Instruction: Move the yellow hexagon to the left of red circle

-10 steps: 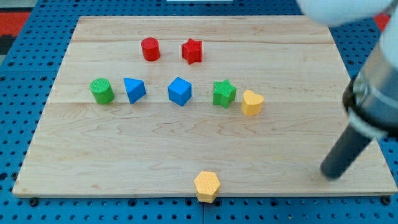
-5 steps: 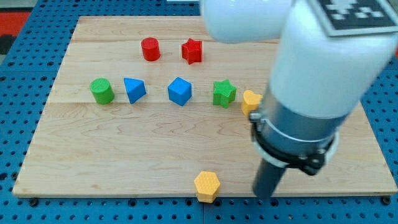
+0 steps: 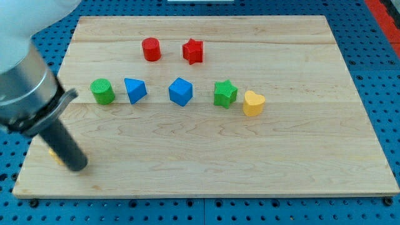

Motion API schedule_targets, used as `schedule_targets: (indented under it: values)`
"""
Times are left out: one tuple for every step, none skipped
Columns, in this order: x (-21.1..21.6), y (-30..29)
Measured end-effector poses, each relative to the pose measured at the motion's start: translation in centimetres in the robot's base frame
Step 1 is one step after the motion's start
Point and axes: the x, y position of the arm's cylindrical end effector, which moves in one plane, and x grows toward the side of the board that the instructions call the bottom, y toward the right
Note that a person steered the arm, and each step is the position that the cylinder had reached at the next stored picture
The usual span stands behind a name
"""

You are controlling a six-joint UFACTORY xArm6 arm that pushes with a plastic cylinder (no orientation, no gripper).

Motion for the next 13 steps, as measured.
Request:
schedule_targets:
  values:
    - [-3.4, -0.7]
    - [0.5, 1.7]
    - [0.6, -4.3]
    - [0.6, -8.0]
    - [-0.1, -6.4]
    - [-2.5, -5.4]
    - [-4.6, -4.1]
    - [-8.0, -4.1]
    - [-11.1, -4.5]
    - [-13.7, -4.5]
    - [-16.8, -2.5]
    - [-17.9, 0.9]
    - [-18.1, 2.6]
